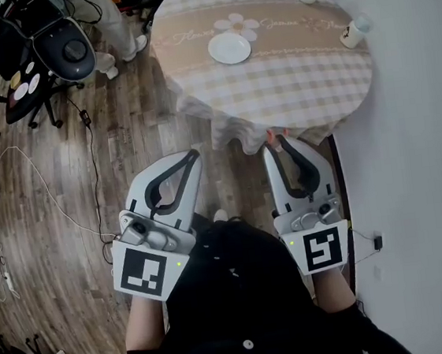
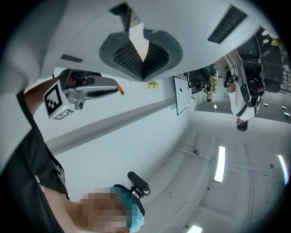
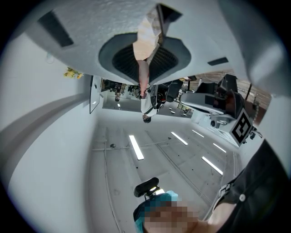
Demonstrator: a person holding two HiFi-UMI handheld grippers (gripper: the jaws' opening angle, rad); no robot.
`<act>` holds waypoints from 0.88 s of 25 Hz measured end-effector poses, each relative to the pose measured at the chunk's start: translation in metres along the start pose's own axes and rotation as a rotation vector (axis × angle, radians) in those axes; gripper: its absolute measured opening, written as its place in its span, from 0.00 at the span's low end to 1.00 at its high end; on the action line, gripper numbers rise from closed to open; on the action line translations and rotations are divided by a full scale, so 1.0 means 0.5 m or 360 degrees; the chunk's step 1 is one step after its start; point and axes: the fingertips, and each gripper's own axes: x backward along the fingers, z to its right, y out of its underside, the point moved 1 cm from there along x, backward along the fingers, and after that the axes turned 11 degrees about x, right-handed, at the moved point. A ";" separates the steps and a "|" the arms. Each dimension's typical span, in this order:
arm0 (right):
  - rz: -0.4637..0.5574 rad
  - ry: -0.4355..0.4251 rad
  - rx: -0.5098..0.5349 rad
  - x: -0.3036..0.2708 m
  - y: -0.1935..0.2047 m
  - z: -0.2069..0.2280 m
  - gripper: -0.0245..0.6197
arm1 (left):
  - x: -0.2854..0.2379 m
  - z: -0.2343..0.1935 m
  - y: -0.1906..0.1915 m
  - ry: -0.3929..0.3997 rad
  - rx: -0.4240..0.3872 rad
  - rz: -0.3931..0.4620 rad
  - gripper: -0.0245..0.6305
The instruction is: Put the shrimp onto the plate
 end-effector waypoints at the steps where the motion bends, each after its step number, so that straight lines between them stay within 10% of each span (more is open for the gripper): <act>1: 0.0006 0.0006 -0.0001 0.000 -0.002 0.002 0.11 | -0.001 0.000 -0.002 0.0005 0.0002 0.0003 0.04; 22: -0.0048 0.0131 0.0063 -0.035 0.017 0.055 0.11 | -0.063 -0.042 -0.003 0.0103 -0.0030 0.0025 0.04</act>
